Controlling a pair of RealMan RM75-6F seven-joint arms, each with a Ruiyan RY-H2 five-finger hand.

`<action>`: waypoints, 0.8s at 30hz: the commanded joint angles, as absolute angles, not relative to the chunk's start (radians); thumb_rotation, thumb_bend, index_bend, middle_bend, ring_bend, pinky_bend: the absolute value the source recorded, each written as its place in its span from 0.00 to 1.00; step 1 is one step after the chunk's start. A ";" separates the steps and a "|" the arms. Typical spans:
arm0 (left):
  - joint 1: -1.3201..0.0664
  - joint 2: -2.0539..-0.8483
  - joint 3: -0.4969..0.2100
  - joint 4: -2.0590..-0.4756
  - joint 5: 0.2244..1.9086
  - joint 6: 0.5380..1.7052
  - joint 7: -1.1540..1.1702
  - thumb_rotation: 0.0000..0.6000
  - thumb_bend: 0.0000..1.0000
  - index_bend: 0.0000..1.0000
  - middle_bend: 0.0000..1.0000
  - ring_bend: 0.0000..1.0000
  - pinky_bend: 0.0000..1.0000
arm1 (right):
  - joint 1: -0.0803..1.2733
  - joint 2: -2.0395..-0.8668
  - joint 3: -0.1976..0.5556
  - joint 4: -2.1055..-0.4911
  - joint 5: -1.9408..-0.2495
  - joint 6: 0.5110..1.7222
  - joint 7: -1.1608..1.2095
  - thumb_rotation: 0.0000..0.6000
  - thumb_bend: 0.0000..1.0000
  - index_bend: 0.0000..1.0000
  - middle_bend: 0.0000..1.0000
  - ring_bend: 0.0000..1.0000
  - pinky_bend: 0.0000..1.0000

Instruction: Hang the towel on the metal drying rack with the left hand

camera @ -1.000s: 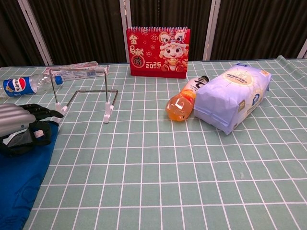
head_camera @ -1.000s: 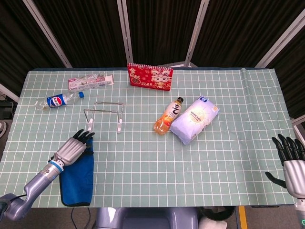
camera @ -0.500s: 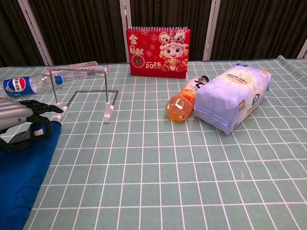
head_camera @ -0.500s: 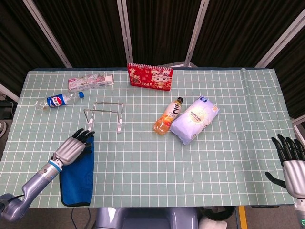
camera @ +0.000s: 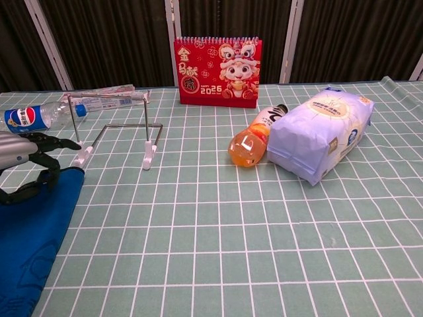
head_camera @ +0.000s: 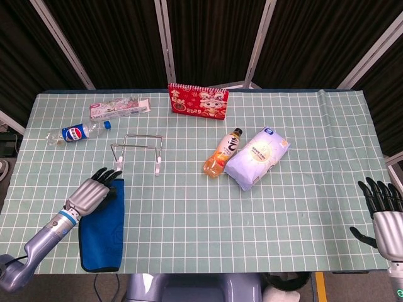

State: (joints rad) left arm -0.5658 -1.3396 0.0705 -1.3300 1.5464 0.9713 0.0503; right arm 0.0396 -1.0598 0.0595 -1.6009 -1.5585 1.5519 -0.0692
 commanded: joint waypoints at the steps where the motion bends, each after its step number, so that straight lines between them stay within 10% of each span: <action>1: -0.565 -1.336 0.071 -1.332 1.549 0.975 0.049 1.00 0.59 0.58 0.00 0.00 0.00 | 0.039 -1.060 0.059 -1.601 -1.559 1.553 -0.069 1.00 0.00 0.03 0.00 0.00 0.00; 19: -0.537 -1.368 0.042 -1.126 1.452 0.931 -0.052 1.00 0.61 0.61 0.00 0.00 0.00 | 0.040 -1.061 0.056 -1.605 -1.561 1.548 -0.072 1.00 0.00 0.03 0.00 0.00 0.00; 24: -0.534 -1.378 0.035 -1.081 1.438 0.913 -0.100 1.00 0.60 0.41 0.00 0.00 0.00 | 0.041 -1.060 0.056 -1.605 -1.559 1.546 -0.071 1.00 0.00 0.03 0.00 0.00 0.00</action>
